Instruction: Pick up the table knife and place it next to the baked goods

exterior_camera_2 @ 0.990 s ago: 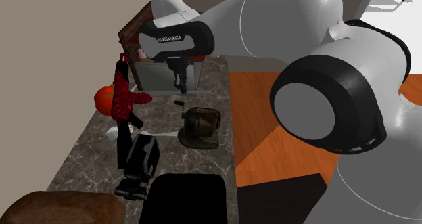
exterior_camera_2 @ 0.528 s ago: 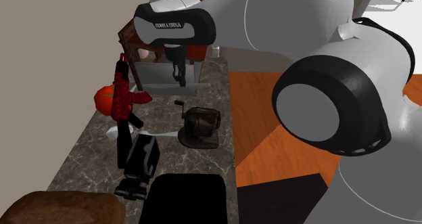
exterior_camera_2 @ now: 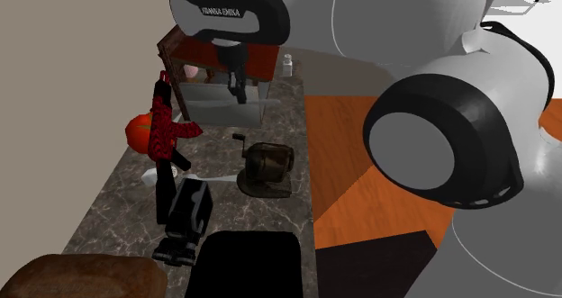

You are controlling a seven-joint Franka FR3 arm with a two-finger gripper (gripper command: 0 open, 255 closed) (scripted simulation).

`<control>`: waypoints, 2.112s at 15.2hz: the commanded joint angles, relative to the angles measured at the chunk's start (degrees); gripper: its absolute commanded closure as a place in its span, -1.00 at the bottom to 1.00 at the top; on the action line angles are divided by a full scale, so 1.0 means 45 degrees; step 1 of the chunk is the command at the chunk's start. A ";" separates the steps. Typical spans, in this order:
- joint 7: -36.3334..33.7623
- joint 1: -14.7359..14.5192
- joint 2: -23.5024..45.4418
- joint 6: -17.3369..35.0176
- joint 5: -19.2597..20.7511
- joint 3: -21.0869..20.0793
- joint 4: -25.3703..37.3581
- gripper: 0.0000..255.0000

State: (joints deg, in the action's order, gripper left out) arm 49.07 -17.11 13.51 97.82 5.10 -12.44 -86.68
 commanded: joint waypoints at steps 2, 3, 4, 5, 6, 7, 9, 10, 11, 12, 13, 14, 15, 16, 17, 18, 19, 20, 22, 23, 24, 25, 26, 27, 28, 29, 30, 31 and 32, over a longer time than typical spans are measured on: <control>0.0020 -0.0024 0.0066 -0.0573 0.0009 -0.0007 0.0632 1.00; 0.0025 -0.0033 0.0088 -0.0754 0.0012 -0.0009 0.0834 1.00; 0.0028 -0.0038 0.0101 -0.0842 0.0014 -0.0011 0.0934 1.00; -0.0163 -0.0125 -0.0267 -0.0707 -0.0052 -0.0094 0.0429 1.00; -0.0355 -0.0216 -0.0619 -0.0587 -0.0120 -0.0179 -0.0045 1.00; -0.0550 -0.0310 -0.0957 -0.0479 -0.0189 -0.0267 -0.0493 1.00; -0.0945 -0.0507 -0.1592 -0.0296 -0.0332 -0.0455 -0.1312 1.00; -0.1146 -0.0610 -0.1891 -0.0219 -0.0407 -0.0552 -0.1687 1.00; -0.1350 -0.0717 -0.2179 -0.0151 -0.0483 -0.0653 -0.2042 1.00; -0.1557 -0.0823 -0.2455 -0.0091 -0.0560 -0.0759 -0.2376 1.00; -0.1767 -0.0933 -0.2721 -0.0038 -0.0640 -0.0868 -0.2692 1.00; -0.1979 -0.1045 -0.2975 0.0007 -0.0721 -0.0980 -0.2988 1.00; -0.2195 -0.1160 -0.3220 0.0047 -0.0804 -0.1094 -0.3268 1.00; -0.2414 -0.1277 -0.3453 0.0080 -0.0888 -0.1212 -0.3529 1.00; -0.2636 -0.1396 -0.3676 0.0108 -0.0974 -0.1334 -0.3774 1.00; -0.2861 -0.1516 -0.3889 0.0131 -0.1060 -0.1460 -0.4003 1.00; -0.3090 -0.1634 -0.4090 0.0149 -0.1148 -0.1592 -0.4215 1.00; -0.3323 -0.1756 -0.4281 0.0163 -0.1237 -0.1726 -0.4412 1.00; -0.3800 -0.2007 -0.4631 0.0181 -0.1415 -0.2002 -0.4758 1.00; -0.4045 -0.2134 -0.4788 0.0184 -0.1503 -0.2145 -0.4909 1.00; -0.4294 -0.2262 -0.4935 0.0186 -0.1592 -0.2292 -0.5044 1.00; -0.4547 -0.2390 -0.5069 0.0184 -0.1679 -0.2442 -0.5165 1.00; -0.4804 -0.2520 -0.5192 0.0181 -0.1766 -0.2596 -0.5270 1.00; -0.5066 -0.2649 -0.5302 0.0176 -0.1850 -0.2754 -0.5362 1.00; -0.5332 -0.2778 -0.5400 0.0170 -0.1933 -0.2916 -0.5438 1.00; -0.5603 -0.2906 -0.5485 0.0162 -0.2013 -0.3083 -0.5500 1.00; -0.5878 -0.3033 -0.5558 0.0153 -0.2090 -0.3254 -0.5548 1.00; -0.6159 -0.3159 -0.5617 0.0144 -0.2164 -0.3429 -0.5582 1.00; -0.6444 -0.3286 -0.5662 0.0135 -0.2233 -0.3607 -0.5601 1.00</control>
State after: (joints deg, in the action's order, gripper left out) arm 21.34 -31.33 -11.56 98.27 -4.55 -27.94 -111.40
